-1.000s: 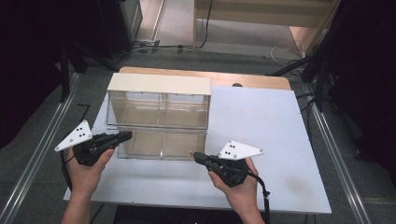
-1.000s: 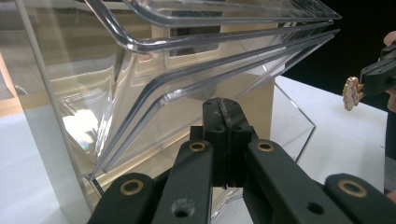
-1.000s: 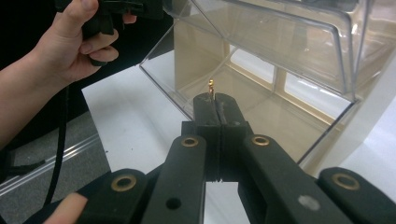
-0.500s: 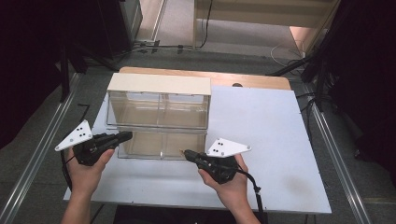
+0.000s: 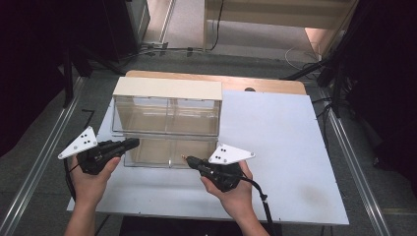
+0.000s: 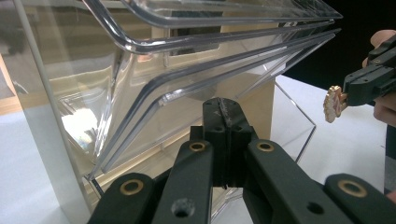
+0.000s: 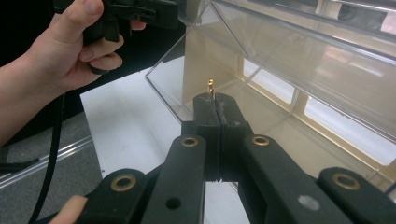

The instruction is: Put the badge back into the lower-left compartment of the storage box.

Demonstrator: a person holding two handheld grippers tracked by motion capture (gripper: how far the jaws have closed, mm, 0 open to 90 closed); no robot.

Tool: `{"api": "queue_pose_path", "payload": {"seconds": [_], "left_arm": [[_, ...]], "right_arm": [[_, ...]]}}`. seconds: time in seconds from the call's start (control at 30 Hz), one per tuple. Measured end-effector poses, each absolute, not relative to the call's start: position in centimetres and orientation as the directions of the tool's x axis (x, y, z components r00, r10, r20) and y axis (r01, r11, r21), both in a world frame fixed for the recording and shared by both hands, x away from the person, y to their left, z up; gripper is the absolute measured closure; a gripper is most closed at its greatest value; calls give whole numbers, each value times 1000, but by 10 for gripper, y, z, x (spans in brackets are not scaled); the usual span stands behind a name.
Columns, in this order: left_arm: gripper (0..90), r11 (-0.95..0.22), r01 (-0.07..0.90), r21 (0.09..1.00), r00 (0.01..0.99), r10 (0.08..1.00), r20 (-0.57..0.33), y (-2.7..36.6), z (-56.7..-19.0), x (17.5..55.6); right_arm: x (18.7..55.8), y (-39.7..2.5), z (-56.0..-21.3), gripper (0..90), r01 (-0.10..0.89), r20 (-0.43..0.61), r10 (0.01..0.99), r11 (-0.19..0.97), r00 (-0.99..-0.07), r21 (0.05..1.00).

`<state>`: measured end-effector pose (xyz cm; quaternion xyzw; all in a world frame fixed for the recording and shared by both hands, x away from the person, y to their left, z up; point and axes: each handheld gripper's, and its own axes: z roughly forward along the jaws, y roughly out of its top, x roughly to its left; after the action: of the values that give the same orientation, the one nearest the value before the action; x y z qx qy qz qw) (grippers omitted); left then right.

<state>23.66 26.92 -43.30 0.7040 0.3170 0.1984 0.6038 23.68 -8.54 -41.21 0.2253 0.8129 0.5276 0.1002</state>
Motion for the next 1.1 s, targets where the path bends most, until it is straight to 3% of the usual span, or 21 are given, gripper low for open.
{"api": "queue_pose_path", "payload": {"seconds": [1.1], "left_arm": [[900, -69, 208, 976, 726, 679, -106, 269, -432, 237]], "right_arm": [[251, -46, -436, 868, 262, 73, 459, 363, -886, 894]]}}
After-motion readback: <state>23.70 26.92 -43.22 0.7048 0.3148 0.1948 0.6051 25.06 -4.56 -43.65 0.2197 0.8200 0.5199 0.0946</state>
